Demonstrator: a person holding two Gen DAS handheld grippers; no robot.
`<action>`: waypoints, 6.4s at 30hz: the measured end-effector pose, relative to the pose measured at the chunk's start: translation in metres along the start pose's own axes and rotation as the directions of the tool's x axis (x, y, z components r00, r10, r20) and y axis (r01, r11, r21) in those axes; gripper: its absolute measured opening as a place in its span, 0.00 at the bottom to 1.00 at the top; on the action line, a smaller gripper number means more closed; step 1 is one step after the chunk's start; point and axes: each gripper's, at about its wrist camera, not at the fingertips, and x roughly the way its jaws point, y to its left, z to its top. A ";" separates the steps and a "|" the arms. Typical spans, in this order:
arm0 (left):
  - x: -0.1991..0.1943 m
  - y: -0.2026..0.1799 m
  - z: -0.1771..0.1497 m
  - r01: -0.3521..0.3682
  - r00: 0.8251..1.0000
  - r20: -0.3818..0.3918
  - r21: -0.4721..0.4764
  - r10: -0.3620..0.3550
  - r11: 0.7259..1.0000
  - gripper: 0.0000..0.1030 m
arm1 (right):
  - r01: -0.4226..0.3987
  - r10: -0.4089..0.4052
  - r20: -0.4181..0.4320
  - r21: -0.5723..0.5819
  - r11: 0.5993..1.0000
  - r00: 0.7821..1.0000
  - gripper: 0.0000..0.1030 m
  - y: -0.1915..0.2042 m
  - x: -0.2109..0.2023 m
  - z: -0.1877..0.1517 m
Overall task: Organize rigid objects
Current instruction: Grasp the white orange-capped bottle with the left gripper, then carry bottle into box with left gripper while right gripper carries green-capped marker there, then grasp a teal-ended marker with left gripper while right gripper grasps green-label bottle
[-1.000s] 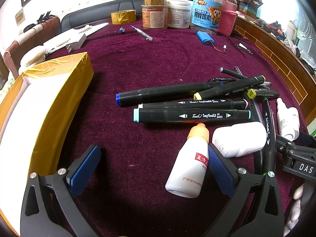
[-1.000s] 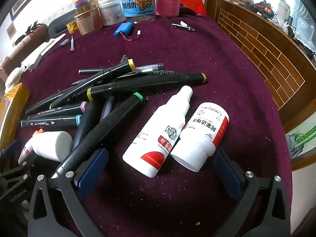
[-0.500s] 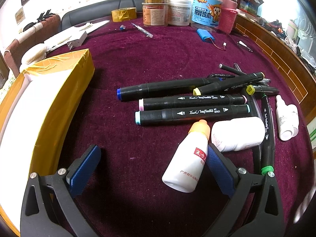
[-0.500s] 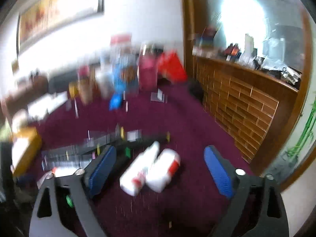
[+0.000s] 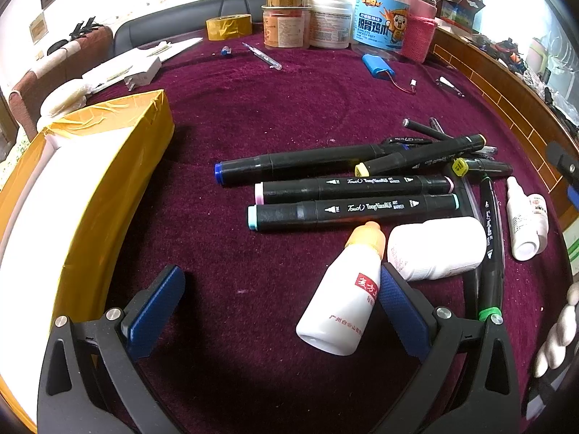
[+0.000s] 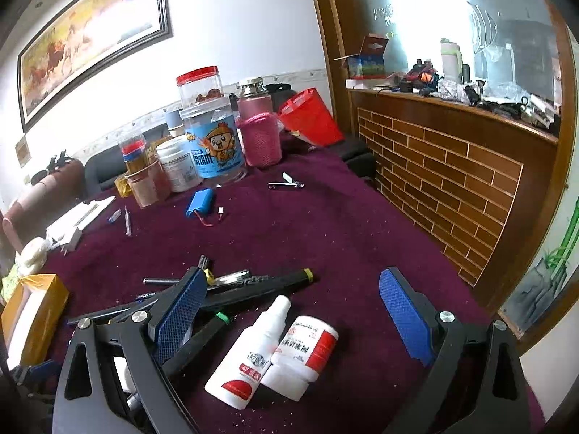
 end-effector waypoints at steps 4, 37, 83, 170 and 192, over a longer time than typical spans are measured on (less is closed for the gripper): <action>0.000 0.000 0.000 0.000 1.000 0.000 0.001 0.000 1.000 1.00 | -0.009 0.009 -0.033 -0.005 1.000 0.999 0.91 0.002 0.004 -0.005; -0.015 -0.002 0.010 0.254 0.966 -0.093 0.150 -0.242 0.956 0.31 | -0.025 0.026 -0.098 0.014 1.000 0.995 0.91 -0.004 0.019 -0.007; -0.016 -0.024 -0.001 0.155 0.988 -0.041 0.211 -0.149 0.965 0.43 | -0.033 0.039 -0.152 0.040 0.999 0.988 0.91 -0.009 0.028 -0.009; -0.023 0.260 0.017 0.462 0.886 0.182 -0.446 -0.427 0.767 0.56 | -0.415 0.391 -0.158 -0.173 0.893 0.907 0.69 0.208 -0.078 0.015; -0.052 -0.012 0.038 0.326 0.943 -0.021 0.247 -0.331 0.912 0.74 | -0.013 0.043 -0.100 0.285 0.958 0.994 0.98 -0.054 -0.004 -0.018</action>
